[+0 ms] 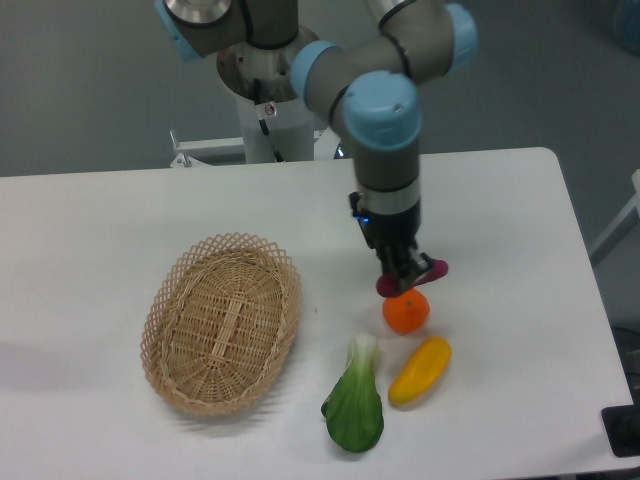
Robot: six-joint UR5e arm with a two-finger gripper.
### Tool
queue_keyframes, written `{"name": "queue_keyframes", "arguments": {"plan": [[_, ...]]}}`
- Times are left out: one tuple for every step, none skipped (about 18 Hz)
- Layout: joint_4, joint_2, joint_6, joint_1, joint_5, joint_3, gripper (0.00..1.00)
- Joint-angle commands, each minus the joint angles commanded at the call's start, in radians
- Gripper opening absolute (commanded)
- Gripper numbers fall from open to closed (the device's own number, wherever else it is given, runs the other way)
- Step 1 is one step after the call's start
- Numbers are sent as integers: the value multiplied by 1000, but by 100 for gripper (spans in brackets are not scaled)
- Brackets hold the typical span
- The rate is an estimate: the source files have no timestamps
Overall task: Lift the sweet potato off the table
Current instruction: 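Lift the grasped sweet potato up and away from the table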
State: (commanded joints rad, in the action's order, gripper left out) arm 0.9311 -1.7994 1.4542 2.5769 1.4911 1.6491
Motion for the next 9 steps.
{"name": "queue_keyframes", "arguments": {"plan": [[2, 0, 2, 14, -3, -8, 33], [2, -2, 2, 25, -14, -17, 33], [0, -2, 2, 37, -31, -23, 34], [2, -2, 2, 48, -44, -26, 34], [0, -2, 2, 54, -54, -29, 34], [0, -3, 2, 55, -63, -35, 34], [0, -3, 0, 60, -72, -41, 34], [0, -5, -2, 61, -77, -45, 33], [0, -6, -3, 61, -77, -51, 34]]}}
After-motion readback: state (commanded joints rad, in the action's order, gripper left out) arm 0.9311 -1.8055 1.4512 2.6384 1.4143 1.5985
